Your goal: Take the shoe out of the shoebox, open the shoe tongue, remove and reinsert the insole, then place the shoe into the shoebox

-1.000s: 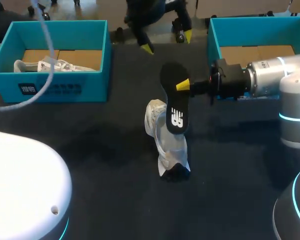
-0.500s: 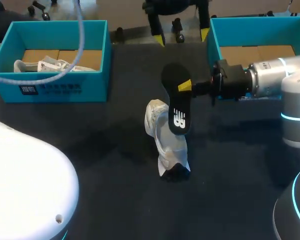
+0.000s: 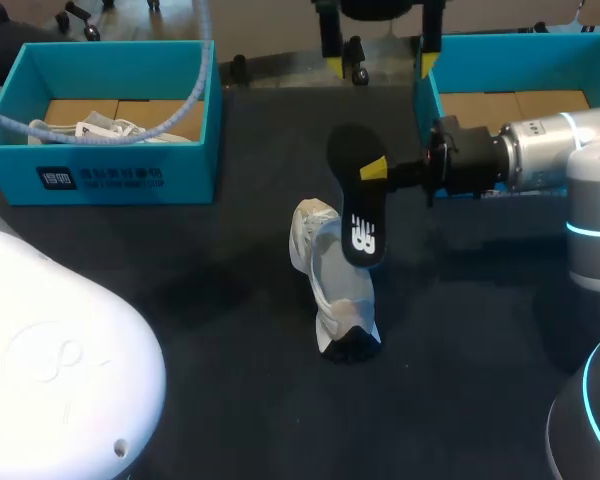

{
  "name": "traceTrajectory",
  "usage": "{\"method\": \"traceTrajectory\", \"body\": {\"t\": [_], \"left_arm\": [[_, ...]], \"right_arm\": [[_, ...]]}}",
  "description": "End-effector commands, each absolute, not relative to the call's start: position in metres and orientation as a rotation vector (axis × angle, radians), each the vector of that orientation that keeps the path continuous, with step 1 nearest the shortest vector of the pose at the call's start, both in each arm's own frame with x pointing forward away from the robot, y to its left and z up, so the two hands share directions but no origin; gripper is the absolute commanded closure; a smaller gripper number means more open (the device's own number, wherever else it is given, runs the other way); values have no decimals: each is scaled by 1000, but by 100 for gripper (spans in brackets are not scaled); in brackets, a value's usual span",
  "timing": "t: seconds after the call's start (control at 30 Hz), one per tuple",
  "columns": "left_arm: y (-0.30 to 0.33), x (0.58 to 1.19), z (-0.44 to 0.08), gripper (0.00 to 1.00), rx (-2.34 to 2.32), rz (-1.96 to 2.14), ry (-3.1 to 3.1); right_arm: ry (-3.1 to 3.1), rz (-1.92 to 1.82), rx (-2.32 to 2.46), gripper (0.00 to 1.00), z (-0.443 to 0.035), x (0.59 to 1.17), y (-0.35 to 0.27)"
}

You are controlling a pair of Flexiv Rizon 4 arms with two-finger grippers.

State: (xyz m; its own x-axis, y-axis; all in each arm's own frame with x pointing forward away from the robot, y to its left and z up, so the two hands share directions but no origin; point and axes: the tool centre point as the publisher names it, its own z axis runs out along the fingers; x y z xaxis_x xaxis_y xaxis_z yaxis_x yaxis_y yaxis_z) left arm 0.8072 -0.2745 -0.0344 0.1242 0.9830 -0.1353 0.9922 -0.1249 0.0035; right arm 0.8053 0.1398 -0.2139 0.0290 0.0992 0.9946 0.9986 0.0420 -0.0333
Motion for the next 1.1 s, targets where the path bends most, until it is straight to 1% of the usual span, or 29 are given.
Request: {"method": "traceTrajectory", "body": {"t": [0.03, 0.47, 0.83, 1.1], "left_arm": [[-270, 806, -39, 0, 2236, -209, 1973], [-253, 803, -47, 0, 2155, -376, 1965], [-244, 800, -43, 0, 2001, -553, 1869], [-238, 799, -50, 0, 1863, -684, 1806]], "right_arm": [[-1277, -1112, -1265, 100, -214, 804, 138], [-1265, -1111, -1279, 100, -215, 802, 134], [-1257, -1121, -1292, 100, -210, 801, 125], [-1259, -1117, -1300, 100, -206, 802, 120]]}}
